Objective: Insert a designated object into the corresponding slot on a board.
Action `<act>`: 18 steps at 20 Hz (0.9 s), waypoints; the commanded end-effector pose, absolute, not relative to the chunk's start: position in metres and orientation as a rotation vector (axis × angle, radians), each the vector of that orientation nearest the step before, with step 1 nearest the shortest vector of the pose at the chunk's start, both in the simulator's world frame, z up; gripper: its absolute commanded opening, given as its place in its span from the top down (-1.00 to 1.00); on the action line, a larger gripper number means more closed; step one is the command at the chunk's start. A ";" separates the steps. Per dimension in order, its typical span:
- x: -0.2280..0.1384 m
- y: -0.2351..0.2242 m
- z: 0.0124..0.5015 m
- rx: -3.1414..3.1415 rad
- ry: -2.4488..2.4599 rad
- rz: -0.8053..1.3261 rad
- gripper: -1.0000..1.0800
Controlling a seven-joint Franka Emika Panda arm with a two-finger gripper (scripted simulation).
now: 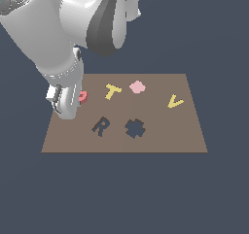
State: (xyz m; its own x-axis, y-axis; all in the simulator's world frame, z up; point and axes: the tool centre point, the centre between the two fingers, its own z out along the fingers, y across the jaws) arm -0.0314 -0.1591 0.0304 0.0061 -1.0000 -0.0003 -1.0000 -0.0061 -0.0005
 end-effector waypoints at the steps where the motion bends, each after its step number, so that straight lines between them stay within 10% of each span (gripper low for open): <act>1: -0.032 -0.159 0.030 -2.228 2.215 0.000 1.00; 18: 0.004 -0.147 0.033 -2.496 1.908 0.000 1.00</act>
